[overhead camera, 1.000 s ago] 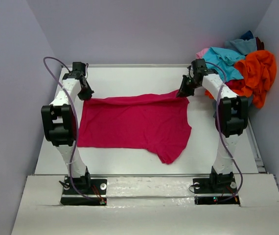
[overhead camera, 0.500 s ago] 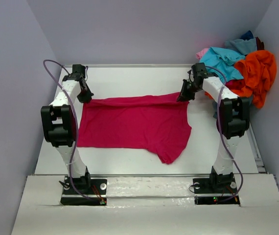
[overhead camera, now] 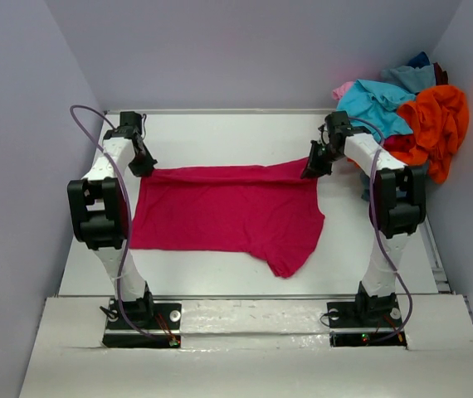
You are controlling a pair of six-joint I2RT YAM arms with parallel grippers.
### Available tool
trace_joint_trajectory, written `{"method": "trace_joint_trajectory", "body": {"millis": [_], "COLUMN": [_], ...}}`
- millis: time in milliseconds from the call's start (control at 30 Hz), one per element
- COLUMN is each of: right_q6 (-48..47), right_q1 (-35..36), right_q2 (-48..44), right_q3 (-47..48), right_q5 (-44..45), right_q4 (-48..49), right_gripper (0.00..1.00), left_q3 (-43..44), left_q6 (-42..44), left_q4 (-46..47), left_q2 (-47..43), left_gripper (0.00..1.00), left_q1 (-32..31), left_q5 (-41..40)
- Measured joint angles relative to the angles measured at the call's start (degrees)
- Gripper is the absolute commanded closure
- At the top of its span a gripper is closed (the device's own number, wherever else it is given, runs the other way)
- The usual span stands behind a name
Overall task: Fold and stack the t-shirts
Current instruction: Fold the tshirt
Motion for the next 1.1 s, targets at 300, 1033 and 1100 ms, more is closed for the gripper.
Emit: {"method": "trace_joint_trajectory", "body": {"millis": [300, 1033, 1100], "right_q6": [-0.24, -1.46, -1.44], "right_q1": [0.07, 0.79, 0.79], "right_q2": [-1.88, -1.70, -1.51], "right_q3": [-1.92, -1.97, -1.68], "right_q5": [0.13, 1.27, 1.25], "right_q4": [-0.46, -2.10, -2.12], "right_gripper": [0.88, 0.47, 0.47], "left_q3": [-2.32, -2.95, -2.95], "left_q6": [0.04, -0.28, -0.39], "left_q4": [0.68, 1.53, 1.51], "left_q2": [-0.15, -0.20, -0.22], "left_gripper": [0.77, 0.45, 0.46], "left_q1": [0.55, 1.11, 1.27], "left_q5": [3.52, 2.84, 2.08]}}
